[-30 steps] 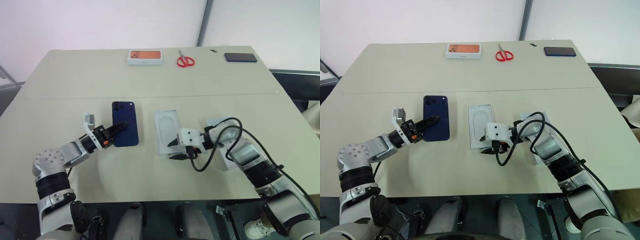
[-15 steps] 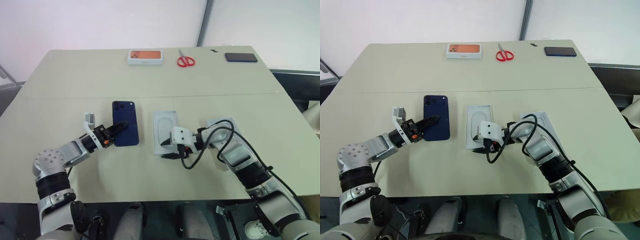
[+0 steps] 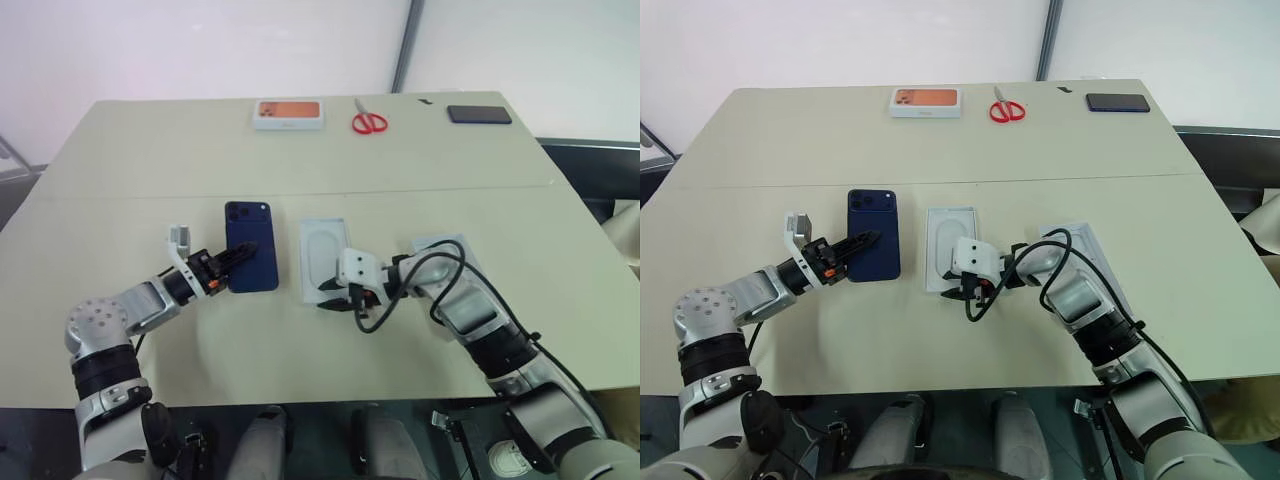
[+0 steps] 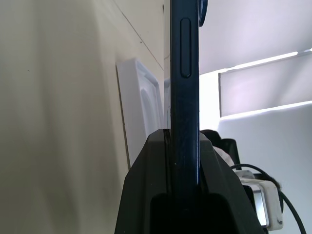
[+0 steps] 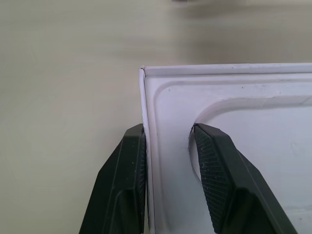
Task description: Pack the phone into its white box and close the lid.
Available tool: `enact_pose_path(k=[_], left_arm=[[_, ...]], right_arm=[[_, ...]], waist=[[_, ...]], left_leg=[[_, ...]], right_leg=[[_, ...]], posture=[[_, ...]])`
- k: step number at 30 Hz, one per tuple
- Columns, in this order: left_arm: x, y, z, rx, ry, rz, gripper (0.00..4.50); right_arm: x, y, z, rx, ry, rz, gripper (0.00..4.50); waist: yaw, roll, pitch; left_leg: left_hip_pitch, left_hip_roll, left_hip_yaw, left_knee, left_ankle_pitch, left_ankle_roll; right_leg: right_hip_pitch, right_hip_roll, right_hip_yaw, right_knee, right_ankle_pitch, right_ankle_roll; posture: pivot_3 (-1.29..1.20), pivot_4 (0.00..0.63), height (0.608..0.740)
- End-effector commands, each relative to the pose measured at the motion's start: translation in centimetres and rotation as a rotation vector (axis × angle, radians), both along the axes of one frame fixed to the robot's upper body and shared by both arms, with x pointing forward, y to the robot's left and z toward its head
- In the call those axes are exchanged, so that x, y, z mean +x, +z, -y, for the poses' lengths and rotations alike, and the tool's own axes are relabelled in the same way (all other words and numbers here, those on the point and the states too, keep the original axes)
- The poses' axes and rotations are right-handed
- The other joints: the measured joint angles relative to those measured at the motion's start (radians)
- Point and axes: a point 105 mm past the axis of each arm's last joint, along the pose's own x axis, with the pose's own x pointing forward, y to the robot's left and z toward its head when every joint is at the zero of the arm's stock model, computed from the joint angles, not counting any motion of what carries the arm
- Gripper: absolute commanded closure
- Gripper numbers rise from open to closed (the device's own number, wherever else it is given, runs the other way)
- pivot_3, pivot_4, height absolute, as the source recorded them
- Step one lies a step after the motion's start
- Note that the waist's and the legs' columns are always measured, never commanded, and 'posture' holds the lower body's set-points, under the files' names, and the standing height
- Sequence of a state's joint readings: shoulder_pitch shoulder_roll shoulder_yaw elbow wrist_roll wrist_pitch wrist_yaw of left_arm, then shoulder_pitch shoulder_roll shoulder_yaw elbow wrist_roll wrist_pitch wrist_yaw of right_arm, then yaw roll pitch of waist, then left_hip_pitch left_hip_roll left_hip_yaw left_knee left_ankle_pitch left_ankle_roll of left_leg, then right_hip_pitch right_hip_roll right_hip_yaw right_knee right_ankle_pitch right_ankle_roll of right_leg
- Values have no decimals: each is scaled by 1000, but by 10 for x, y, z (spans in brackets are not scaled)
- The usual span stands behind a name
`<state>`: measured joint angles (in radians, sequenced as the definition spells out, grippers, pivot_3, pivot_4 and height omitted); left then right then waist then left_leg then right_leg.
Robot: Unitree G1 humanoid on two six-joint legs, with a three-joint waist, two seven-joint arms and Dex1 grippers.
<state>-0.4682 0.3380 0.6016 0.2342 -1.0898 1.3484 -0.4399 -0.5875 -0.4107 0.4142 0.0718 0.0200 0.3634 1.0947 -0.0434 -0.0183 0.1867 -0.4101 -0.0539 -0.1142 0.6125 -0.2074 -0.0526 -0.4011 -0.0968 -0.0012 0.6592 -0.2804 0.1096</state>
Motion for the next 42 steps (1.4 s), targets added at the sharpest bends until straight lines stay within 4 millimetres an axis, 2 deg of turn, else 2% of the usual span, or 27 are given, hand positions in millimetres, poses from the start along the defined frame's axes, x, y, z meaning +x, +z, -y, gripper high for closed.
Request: enact_pose_path(k=[1, 4, 8, 9, 10, 13, 18, 22, 26, 31, 33, 40, 42], left_arm=[[2, 21, 2, -25, -9, 83, 4097], [2, 23, 6, -17, -18, 96, 4097], [2, 25, 11, -12, -24, 104, 4097], [3, 26, 11, -14, -23, 105, 4097], [4, 26, 11, -17, -22, 105, 4097], [5, 26, 12, -12, -22, 103, 4097], [7, 25, 10, -23, -18, 87, 4097], [7, 24, 17, -7, -39, 92, 4097], [9, 24, 37, -29, -78, 95, 4097], [10, 14, 56, 1, -102, 73, 4097], [11, 11, 61, 11, -114, 66, 4097], [12, 6, 70, 27, -141, 46, 4097], [10, 6, 71, 12, -161, 35, 3470]], right_arm=[[-5, 11, -23, 58, 14, 24, 2985], [-10, 7, -31, 55, 27, 26, 2985], [-2, 13, -34, 90, -15, 17, 2985], [-2, 14, -33, 92, -14, 14, 2380], [-1, 14, -32, 85, -13, 22, 2054], [-1, 14, -28, 56, 4, 54, 571], [3, 28, -20, 88, -16, 47, 571], [4, 42, -6, 137, -40, 43, 571], [8, 58, 24, 215, -83, 45, 571], [12, 50, 76, 191, -159, 94, 571], [15, 48, 86, 181, -187, 103, 571], [17, 46, 77, 186, -183, 120, 571], [18, 43, 75, 183, -182, 124, 530]], waist=[[0, 0, 0], [3, 0, 0], [5, 0, 0], [5, 0, 0], [5, 0, 0], [5, 0, 0], [2, 0, 0], [5, 0, 0], [16, 0, 0], [31, -1, 1], [27, -1, 1], [26, -1, 1], [29, -1, 1]], left_leg=[[0, 0, 0, 0, 0, 0], [0, 0, 0, 0, 0, 0], [0, 0, 0, 0, 0, 0], [0, 0, 0, 0, 0, 0], [0, 0, 0, 0, 0, 0], [0, -1, 0, 0, 0, 0], [0, -1, 0, 0, 0, 0], [0, -1, 0, 0, 0, 0], [0, -1, 0, 0, 0, 0], [0, -1, 0, 0, -1, 1], [0, -1, 1, 0, -1, 1], [0, 0, 1, 0, -1, 1], [0, 0, 1, 0, -1, 1]], right_leg=[[0, 0, 0, 0, 0, 0], [0, 0, 0, 0, 0, 0], [0, 0, 0, 0, 0, 0], [0, 0, 0, 0, 0, 0], [0, 0, 0, 0, 0, 0], [0, 0, 0, 0, 0, 0], [0, 0, 0, 0, 0, 0], [0, 0, 0, 0, 0, 0], [1, -1, 0, -1, 0, 0], [5, -1, -1, -7, 0, 0], [5, -1, -1, -7, 0, 0], [4, 1, -1, -6, 0, 0], [4, 0, -1, -7, 0, 0]], posture=[[0, 150, 740], [0, 150, 740], [0, 150, 740], [0, 150, 740], [0, 150, 740], [0, 150, 740], [0, 150, 740], [0, 150, 740], [0, 150, 740], [0, 150, 740], [0, 150, 740], [0, 150, 740], [0, 150, 740]])
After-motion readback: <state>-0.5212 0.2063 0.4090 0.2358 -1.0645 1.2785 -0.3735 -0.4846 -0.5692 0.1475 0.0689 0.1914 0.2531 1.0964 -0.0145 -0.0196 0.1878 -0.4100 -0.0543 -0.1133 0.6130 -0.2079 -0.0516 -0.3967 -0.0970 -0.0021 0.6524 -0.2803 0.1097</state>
